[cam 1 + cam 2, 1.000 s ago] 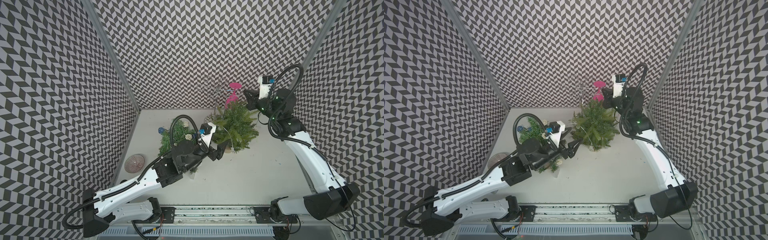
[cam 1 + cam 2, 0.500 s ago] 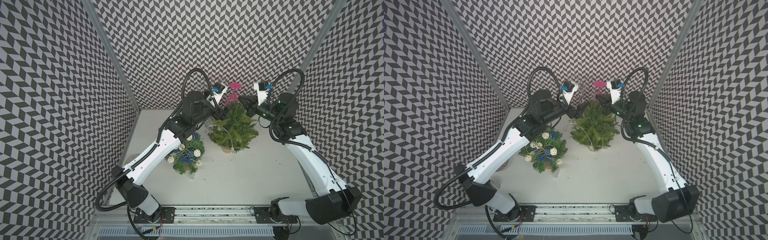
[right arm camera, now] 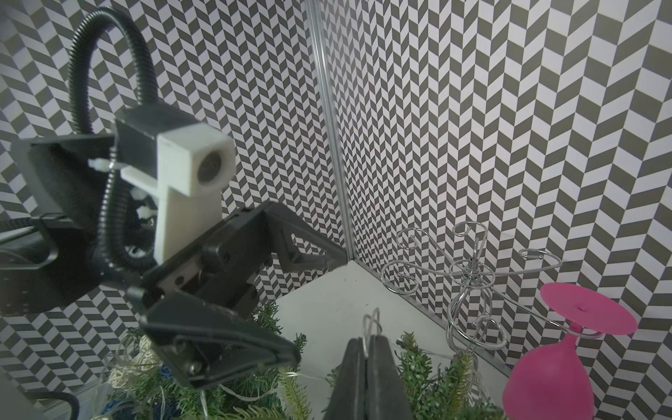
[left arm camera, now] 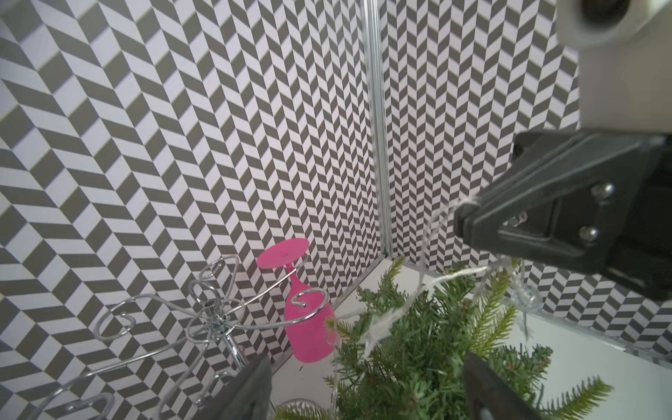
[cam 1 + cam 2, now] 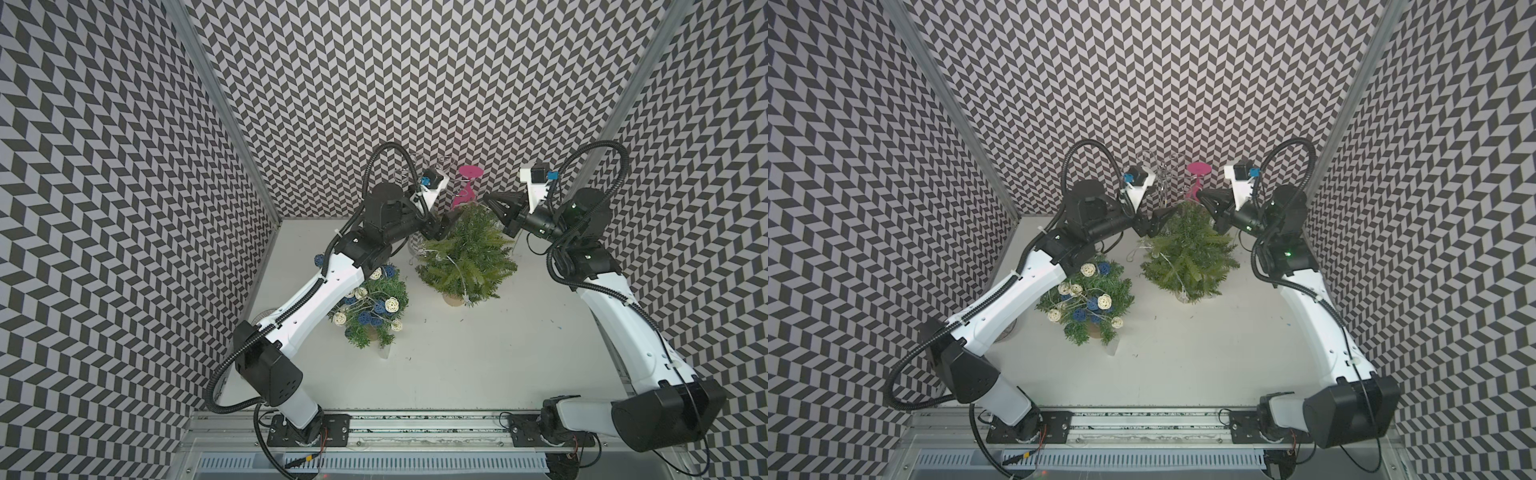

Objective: Wrap string light around the christmas tree
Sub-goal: Wrap the light string around the Christmas tree.

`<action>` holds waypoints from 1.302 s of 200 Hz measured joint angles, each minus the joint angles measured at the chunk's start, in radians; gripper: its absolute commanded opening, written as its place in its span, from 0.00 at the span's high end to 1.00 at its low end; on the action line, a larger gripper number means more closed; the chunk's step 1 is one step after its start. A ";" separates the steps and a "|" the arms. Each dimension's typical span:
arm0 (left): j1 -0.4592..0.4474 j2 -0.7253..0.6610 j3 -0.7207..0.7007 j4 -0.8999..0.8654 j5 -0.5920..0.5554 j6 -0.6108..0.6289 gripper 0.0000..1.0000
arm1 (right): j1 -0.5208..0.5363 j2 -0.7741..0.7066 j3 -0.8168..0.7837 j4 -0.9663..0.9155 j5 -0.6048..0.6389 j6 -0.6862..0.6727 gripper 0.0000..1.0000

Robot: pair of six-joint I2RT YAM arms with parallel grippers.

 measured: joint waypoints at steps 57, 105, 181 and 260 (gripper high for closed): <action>0.017 0.102 0.134 0.030 0.150 0.008 0.12 | -0.001 0.000 -0.021 0.063 -0.073 0.029 1.00; 0.001 0.105 0.098 0.065 0.191 0.021 0.12 | -0.002 0.003 -0.021 0.083 -0.102 0.038 1.00; -0.022 0.136 0.111 0.123 0.127 -0.003 0.32 | -0.021 0.004 -0.069 0.153 -0.195 0.058 1.00; -0.043 0.126 0.066 0.216 0.040 -0.038 0.31 | -0.015 -0.013 -0.105 0.228 -0.266 0.085 1.00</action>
